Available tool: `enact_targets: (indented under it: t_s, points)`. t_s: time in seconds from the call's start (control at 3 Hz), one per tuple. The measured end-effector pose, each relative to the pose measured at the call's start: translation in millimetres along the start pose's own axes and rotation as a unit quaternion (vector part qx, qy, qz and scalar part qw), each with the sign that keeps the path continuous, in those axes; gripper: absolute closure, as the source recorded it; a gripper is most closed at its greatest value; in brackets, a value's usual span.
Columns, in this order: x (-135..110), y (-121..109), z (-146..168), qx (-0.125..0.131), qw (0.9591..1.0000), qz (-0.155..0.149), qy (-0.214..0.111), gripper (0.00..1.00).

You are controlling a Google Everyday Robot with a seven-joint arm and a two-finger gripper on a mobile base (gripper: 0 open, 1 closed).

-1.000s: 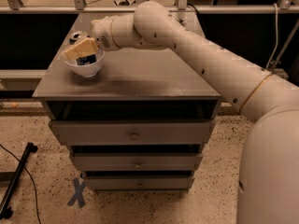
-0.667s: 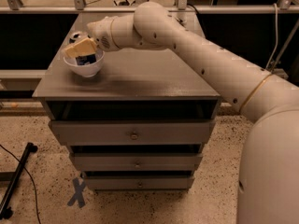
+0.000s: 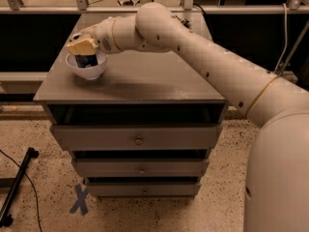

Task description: Pick pepsi can from white bowl and place on counter

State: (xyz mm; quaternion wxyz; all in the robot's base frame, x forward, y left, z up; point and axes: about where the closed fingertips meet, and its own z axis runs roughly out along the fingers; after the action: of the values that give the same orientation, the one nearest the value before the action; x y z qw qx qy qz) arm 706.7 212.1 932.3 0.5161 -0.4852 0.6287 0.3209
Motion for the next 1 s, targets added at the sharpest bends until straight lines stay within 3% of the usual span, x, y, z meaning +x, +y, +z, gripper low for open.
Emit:
enact_targets:
  t_s: [0.33,0.67,1.0]
  points:
    - [-7,1,-1,0.002,0.9999,0.002,-0.016,0.95]
    - [-85,-8,-11,0.014,0.9979,-0.033,-0.053,1.00]
    - [-85,-8,-11,0.014,0.9979,-0.033,-0.053,1.00]
